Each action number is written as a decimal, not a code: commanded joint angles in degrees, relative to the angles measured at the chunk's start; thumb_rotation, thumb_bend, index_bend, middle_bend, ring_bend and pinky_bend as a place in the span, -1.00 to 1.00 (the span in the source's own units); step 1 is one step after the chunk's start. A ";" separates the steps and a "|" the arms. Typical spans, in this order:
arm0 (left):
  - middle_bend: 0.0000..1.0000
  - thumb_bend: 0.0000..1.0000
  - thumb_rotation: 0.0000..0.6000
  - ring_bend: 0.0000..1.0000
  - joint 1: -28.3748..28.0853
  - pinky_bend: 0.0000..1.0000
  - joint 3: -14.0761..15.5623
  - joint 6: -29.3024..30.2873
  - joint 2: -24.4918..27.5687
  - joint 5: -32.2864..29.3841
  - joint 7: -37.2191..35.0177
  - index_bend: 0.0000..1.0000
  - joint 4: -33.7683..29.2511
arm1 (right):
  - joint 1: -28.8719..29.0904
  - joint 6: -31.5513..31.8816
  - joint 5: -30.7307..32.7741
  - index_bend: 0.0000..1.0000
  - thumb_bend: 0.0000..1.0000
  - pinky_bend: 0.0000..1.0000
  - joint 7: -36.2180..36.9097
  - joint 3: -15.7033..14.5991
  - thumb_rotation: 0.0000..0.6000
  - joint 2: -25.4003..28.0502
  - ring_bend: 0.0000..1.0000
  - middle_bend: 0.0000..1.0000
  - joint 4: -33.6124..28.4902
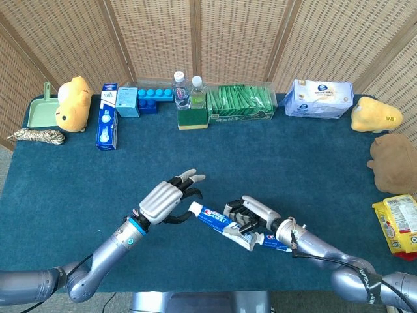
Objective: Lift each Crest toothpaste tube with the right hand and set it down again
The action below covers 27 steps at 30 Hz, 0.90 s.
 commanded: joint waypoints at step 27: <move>-0.71 -0.07 1.00 -0.95 -0.68 -0.57 -0.34 -0.33 0.90 -1.16 -0.56 -0.27 -0.81 | 0.58 -1.75 -4.91 0.80 -0.08 0.58 1.15 -1.39 1.00 1.33 0.49 0.51 0.05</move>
